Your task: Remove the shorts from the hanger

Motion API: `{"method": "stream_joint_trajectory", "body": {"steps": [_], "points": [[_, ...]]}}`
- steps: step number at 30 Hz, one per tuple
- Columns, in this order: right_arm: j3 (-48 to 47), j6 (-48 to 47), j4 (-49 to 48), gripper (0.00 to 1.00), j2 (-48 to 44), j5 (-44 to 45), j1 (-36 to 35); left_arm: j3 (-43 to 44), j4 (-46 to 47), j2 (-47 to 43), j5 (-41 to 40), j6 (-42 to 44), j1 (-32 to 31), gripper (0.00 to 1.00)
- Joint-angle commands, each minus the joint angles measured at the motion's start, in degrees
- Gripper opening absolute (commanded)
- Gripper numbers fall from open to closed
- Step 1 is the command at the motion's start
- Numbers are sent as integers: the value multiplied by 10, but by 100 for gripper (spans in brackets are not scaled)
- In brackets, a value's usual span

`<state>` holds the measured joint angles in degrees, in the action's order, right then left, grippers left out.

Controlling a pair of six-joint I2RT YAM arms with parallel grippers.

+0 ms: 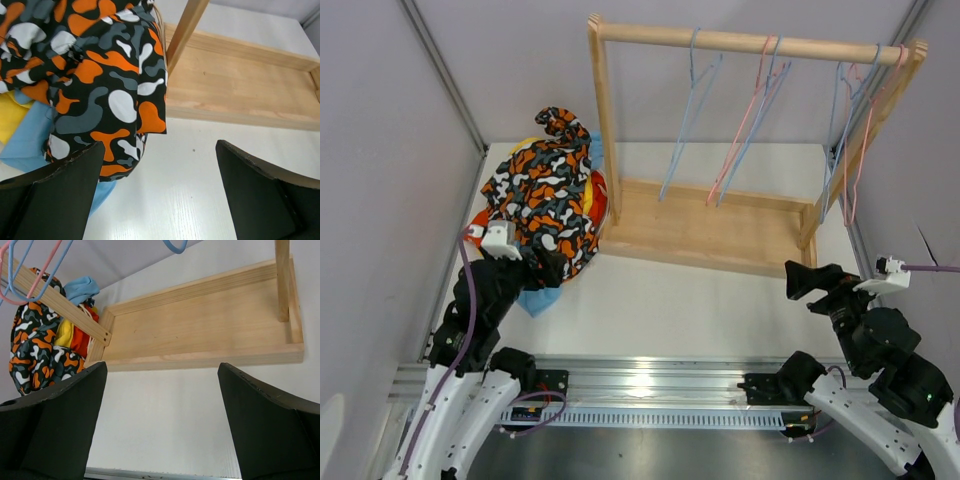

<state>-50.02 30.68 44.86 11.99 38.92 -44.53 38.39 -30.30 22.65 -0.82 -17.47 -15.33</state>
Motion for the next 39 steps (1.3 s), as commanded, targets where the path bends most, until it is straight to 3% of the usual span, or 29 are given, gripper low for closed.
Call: {"method": "stream_joint_trajectory", "body": {"steps": [1, 39], "points": [[8, -29, -16, 100, -8, 5, -6, 24, -1, 23, 28, 7, -18, 99], [23, -40, -38, 100, -22, -53, 38, 27, -9, 27, 12, 4, -49, 99]]}}
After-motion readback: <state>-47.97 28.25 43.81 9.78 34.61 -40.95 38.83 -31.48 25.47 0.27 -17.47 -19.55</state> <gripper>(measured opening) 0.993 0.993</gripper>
